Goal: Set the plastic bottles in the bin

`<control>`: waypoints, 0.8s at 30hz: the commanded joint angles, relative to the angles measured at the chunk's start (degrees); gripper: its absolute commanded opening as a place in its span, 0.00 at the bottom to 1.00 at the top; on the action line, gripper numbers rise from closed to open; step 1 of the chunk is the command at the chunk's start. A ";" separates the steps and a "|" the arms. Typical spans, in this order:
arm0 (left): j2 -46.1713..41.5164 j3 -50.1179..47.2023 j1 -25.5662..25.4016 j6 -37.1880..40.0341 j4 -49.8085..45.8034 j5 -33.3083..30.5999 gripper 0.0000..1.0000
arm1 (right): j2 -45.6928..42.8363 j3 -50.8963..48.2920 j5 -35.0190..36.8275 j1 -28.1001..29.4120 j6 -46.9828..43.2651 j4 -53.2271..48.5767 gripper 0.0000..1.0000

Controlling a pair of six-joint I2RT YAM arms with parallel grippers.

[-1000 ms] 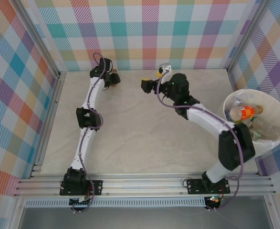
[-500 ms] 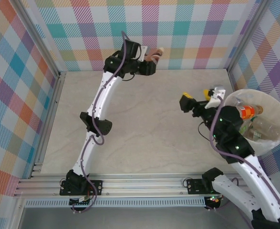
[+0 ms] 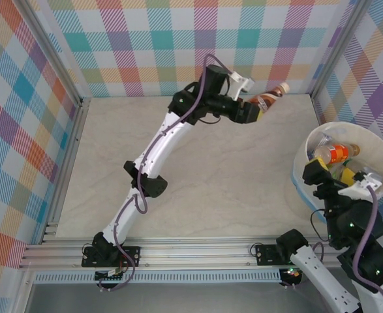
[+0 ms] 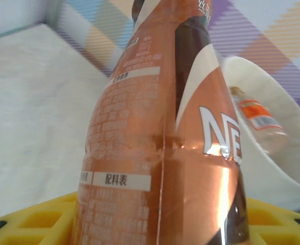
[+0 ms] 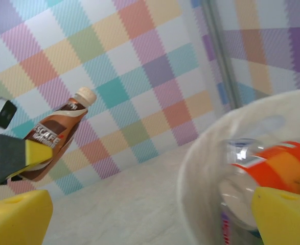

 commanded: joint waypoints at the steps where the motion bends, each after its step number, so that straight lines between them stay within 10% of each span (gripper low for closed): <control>1: -0.25 3.53 -3.73 1.50 3.65 5.57 0.41 | 2.15 4.99 3.44 0.52 2.40 -11.05 1.00; 8: -3.71 0.69 -4.58 7.38 -3.66 9.30 0.40 | 18.79 9.95 -27.84 0.80 1.86 5.87 1.00; 17: -33.13 -51.47 -4.19 14.75 15.51 5.96 0.42 | 34.14 17.04 -17.83 -1.10 14.94 13.09 1.00; 24: -38.66 -58.21 -3.08 11.73 21.19 1.65 0.41 | 31.51 11.26 -19.03 -2.12 24.78 14.26 1.00</control>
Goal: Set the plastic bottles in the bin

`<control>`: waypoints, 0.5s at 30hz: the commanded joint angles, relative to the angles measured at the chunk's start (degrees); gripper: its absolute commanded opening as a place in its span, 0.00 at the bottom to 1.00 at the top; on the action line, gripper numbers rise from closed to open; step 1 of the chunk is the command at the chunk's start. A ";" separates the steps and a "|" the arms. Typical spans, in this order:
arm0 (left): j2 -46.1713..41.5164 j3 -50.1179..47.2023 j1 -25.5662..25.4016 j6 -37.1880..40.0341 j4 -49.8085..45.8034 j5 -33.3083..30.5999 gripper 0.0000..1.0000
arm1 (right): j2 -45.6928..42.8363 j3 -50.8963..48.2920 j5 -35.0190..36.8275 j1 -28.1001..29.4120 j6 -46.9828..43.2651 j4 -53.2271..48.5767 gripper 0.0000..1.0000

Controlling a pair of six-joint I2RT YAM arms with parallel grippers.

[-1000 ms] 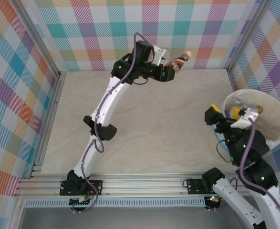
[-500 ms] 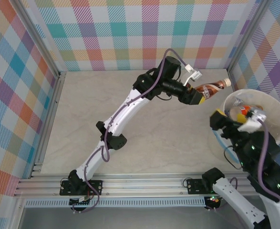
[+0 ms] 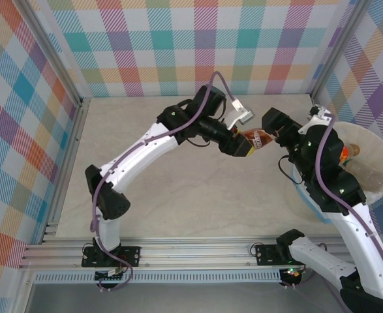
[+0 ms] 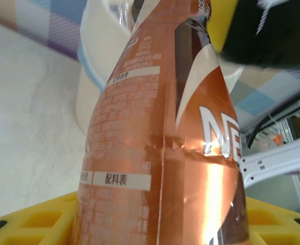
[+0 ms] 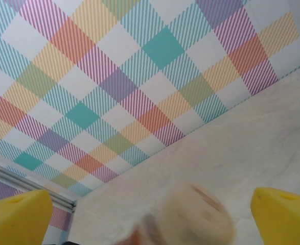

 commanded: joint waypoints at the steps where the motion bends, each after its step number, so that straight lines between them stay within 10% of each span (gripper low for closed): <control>1: -2.44 -2.47 1.03 -0.48 7.62 1.42 0.41 | -1.15 -2.18 -1.00 -0.47 7.01 2.44 1.00; 8: -2.73 -6.00 0.81 -1.79 11.14 7.28 0.41 | -0.68 -6.51 -12.95 -0.88 5.47 16.35 0.97; 15: -2.82 -7.43 0.81 -2.53 14.64 10.88 0.56 | -0.57 -1.85 -15.86 -1.09 -4.56 12.44 0.58</control>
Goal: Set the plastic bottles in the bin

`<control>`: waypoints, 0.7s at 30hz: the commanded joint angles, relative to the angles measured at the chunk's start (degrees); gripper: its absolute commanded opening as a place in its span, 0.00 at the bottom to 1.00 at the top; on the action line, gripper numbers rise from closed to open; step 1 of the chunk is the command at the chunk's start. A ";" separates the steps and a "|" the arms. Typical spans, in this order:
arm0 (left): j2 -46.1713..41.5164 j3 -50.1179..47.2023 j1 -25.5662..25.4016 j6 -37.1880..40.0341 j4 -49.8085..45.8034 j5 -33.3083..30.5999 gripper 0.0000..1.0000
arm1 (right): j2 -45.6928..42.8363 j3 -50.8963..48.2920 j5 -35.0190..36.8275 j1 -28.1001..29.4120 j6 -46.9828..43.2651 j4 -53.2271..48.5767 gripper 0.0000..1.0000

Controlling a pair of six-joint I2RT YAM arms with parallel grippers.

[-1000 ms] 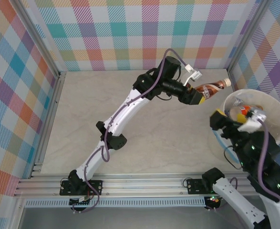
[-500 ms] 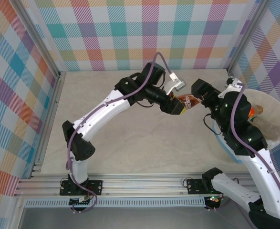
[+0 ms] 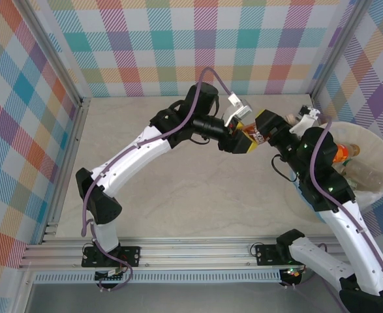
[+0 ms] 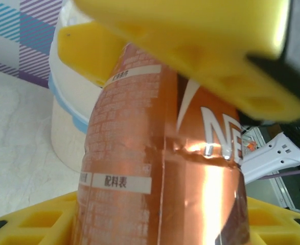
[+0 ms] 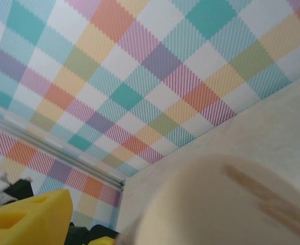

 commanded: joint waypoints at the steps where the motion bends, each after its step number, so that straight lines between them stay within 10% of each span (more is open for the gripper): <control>1: -0.53 -1.03 0.41 -0.55 3.88 2.21 0.66 | -1.96 3.92 -0.48 -0.44 -9.24 -0.69 0.55; 5: -2.59 -3.92 1.27 -2.01 4.87 -5.44 1.00 | -4.32 14.25 16.47 -0.44 -24.61 -15.72 0.46; 10: -10.34 -17.59 5.41 -9.35 16.82 -13.97 1.00 | -4.76 22.11 49.88 -0.37 -42.21 -29.78 0.47; 17: -20.31 -32.28 8.73 -12.93 23.25 -29.50 1.00 | -10.82 18.08 66.05 0.14 -63.52 -18.34 0.47; 21: -23.22 -37.79 10.91 -16.18 24.60 -35.93 1.00 | -9.05 16.14 67.29 0.93 -57.47 -25.27 0.48</control>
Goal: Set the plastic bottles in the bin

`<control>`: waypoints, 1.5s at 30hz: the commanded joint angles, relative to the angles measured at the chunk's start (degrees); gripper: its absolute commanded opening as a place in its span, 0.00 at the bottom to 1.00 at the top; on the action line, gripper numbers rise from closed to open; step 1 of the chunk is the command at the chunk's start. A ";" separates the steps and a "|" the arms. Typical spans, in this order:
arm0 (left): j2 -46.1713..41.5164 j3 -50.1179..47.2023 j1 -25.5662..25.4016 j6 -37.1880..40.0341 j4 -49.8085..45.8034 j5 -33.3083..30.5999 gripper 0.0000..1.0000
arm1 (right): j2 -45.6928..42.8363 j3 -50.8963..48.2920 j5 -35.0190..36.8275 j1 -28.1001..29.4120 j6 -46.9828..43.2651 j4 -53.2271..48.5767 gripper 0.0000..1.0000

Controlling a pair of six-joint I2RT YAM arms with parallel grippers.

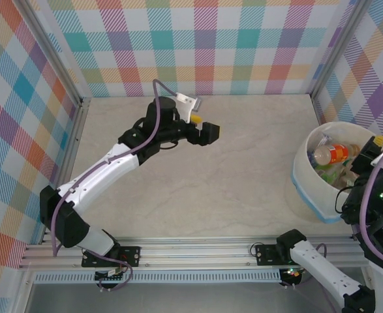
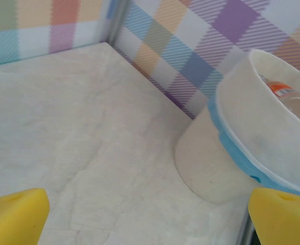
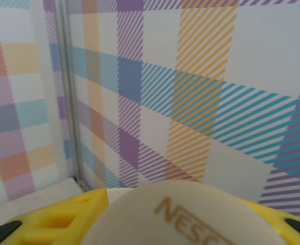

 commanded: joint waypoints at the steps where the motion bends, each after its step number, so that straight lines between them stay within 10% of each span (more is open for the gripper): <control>1: -2.73 -3.94 2.02 -4.41 4.60 -7.63 1.00 | 2.24 -2.60 4.55 0.66 -0.84 -3.20 0.47; 7: -5.29 -9.38 6.11 -9.28 5.94 -7.02 1.00 | 9.71 -4.48 -0.46 -1.44 12.99 -11.10 0.49; 15: -7.13 -11.62 9.28 -10.60 5.15 -5.90 1.00 | 11.58 -8.45 -31.76 -33.10 22.23 -12.80 0.54; 22: -7.53 -11.86 11.19 -11.61 2.80 -8.41 1.00 | 19.39 -5.84 -29.38 -40.32 24.04 -20.22 1.00; 26: -11.66 -13.41 14.73 -11.67 -1.33 -12.98 1.00 | 25.05 8.94 -26.49 -38.86 21.03 -23.38 0.98; 32: -20.84 -20.10 21.74 -10.96 -4.54 -26.08 1.00 | 35.09 21.11 -39.28 -12.35 17.57 -23.22 1.00; 39: -24.97 -34.18 29.16 -9.06 1.38 -48.81 1.00 | 38.12 -11.86 -65.49 -4.26 9.98 14.96 1.00; 45: -20.85 -47.48 34.86 -4.62 15.52 -49.90 1.00 | 40.33 -31.30 -70.60 -7.39 9.07 30.29 1.00</control>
